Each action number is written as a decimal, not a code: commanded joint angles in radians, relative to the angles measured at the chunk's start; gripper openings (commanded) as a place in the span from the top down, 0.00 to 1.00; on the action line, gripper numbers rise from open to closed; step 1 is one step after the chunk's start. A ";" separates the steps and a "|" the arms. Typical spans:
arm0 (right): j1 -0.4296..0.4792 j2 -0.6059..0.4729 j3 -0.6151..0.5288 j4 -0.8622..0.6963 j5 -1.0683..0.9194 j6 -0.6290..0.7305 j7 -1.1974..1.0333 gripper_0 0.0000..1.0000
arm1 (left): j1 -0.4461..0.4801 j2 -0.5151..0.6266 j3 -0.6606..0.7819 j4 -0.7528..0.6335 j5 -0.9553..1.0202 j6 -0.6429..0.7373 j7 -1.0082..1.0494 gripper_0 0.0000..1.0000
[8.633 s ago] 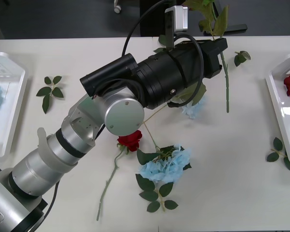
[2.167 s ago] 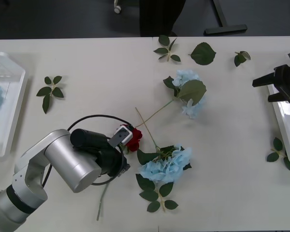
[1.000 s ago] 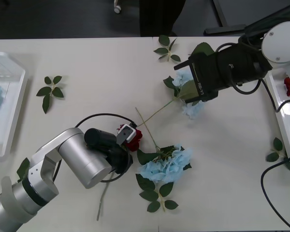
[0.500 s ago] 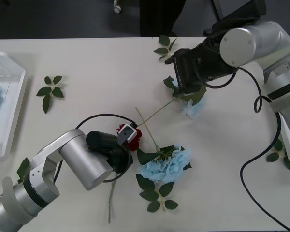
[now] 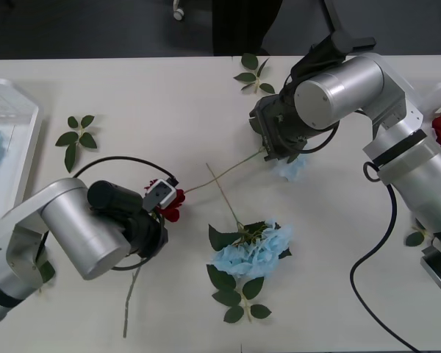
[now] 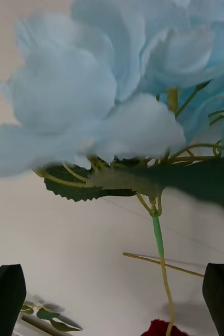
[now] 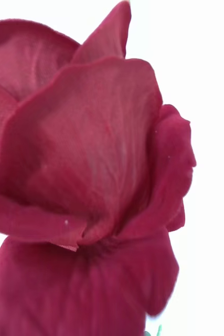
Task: Place the red flowers into the right box and the blue flowers into the left box. If a person shows an open palm, hand one flower to the person first, then continue sorting.
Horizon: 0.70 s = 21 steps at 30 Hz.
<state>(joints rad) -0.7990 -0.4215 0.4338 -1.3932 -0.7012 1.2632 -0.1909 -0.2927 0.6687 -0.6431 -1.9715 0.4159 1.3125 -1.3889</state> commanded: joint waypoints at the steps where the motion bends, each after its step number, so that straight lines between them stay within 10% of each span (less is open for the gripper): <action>1: -0.046 0.047 -0.007 0.029 0.034 -0.039 -0.062 0.02 | -0.029 0.101 0.074 -0.084 0.050 0.047 0.047 1.00; 21: -0.045 0.089 0.141 0.077 0.094 -0.125 0.091 0.01 | -0.034 0.084 0.326 -0.260 0.310 -0.136 -0.007 1.00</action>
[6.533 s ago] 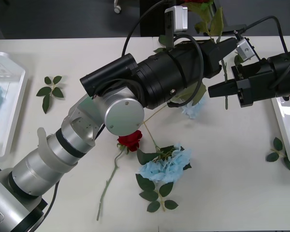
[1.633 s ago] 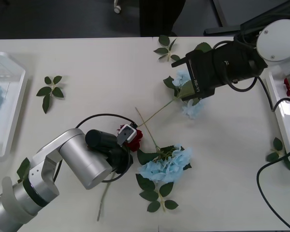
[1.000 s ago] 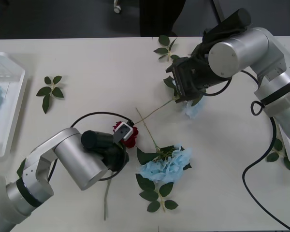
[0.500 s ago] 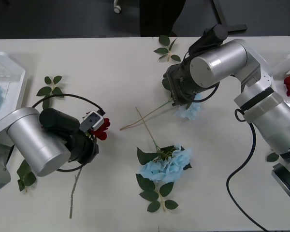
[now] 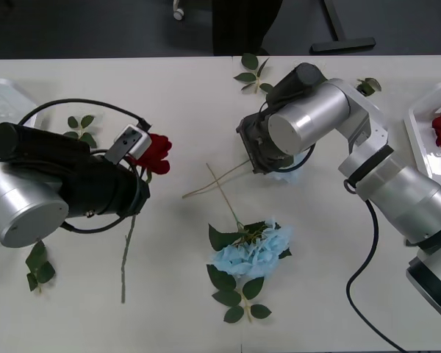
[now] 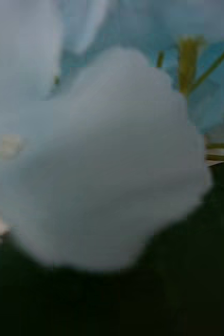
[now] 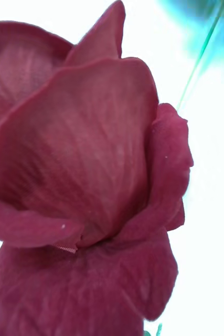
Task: Place the red flowers into the right box and the blue flowers into the left box. If a person shows an open palm, hand one flower to the person first, then continue sorting.
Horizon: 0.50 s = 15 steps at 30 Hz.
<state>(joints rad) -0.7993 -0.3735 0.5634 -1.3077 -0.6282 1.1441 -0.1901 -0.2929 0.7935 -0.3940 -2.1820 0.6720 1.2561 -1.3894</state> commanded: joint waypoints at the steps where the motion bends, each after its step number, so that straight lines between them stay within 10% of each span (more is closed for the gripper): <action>1: -0.043 0.045 0.012 -0.007 0.024 -0.007 0.106 0.01 | -0.040 -0.053 0.093 -0.054 0.077 -0.104 -0.005 1.00; 15: -0.043 0.091 0.012 0.041 0.070 -0.007 0.238 0.01 | -0.103 -0.207 0.135 -0.105 0.100 -0.391 0.003 1.00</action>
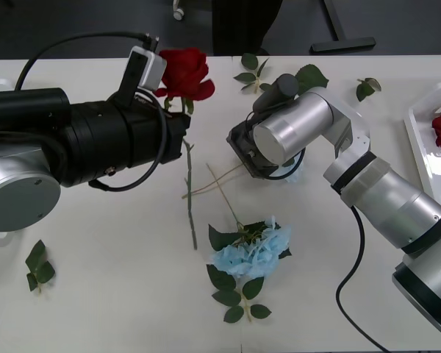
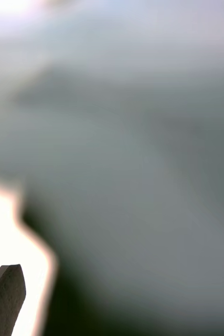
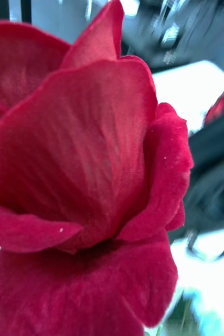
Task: Place the red flowers into the right box and the blue flowers into the left box. If a person shows an open palm, hand one flower to the person first, then continue sorting.
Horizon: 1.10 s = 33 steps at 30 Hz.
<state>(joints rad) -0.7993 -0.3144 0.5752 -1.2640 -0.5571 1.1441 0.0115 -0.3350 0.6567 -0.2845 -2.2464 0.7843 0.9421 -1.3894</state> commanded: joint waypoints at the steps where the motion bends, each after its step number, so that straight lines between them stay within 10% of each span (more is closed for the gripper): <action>1: -0.044 0.032 0.000 -0.003 -0.010 -0.006 0.039 0.02 | -0.065 -0.083 0.024 -0.041 -0.019 -0.085 0.003 1.00; 13: 0.052 -0.207 -0.273 -0.196 -0.392 0.171 0.522 0.01 | -0.182 -0.321 -0.048 0.014 -0.232 -0.124 0.033 1.00; 33: 0.180 -0.670 -0.333 -0.166 -0.974 0.143 1.549 0.02 | -0.242 -0.542 -0.183 0.271 -0.399 -0.436 0.090 1.00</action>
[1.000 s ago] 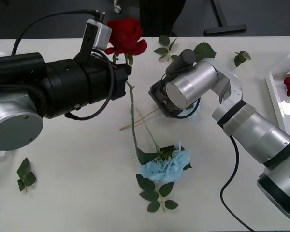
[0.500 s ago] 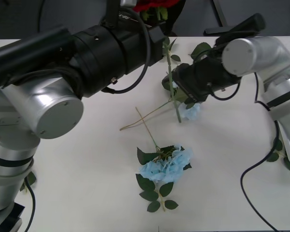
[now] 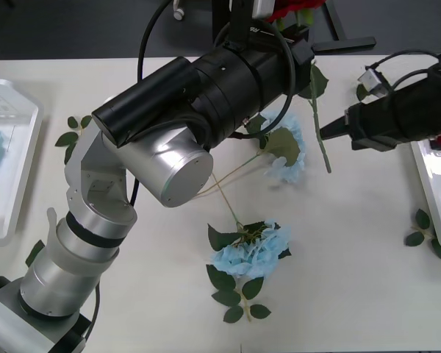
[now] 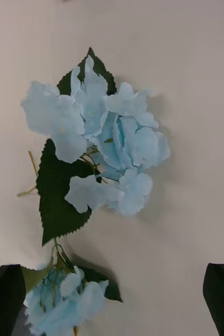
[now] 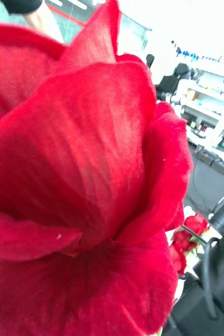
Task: Place the red flowers into the right box and the blue flowers into the left box. If a person shows an open palm, hand one flower to the person first, then continue sorting.
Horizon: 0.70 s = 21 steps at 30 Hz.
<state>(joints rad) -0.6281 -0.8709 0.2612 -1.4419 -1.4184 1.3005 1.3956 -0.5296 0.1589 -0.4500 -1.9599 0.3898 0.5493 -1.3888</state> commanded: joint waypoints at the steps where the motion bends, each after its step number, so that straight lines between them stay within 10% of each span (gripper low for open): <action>1: 0.007 -0.135 -0.019 0.032 -0.146 -0.012 0.232 0.01 | -0.047 -0.050 -0.019 -0.016 -0.003 -0.043 0.096 1.00; 21: 0.007 -0.209 -0.020 0.144 -0.729 0.089 0.663 0.02 | -0.049 -0.064 -0.036 -0.013 -0.005 -0.045 0.132 1.00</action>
<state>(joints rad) -0.6186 -1.0428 0.2611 -1.2911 -2.0922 1.3689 2.0414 -0.5313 0.1254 -0.4635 -1.9594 0.3898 0.5212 -1.3111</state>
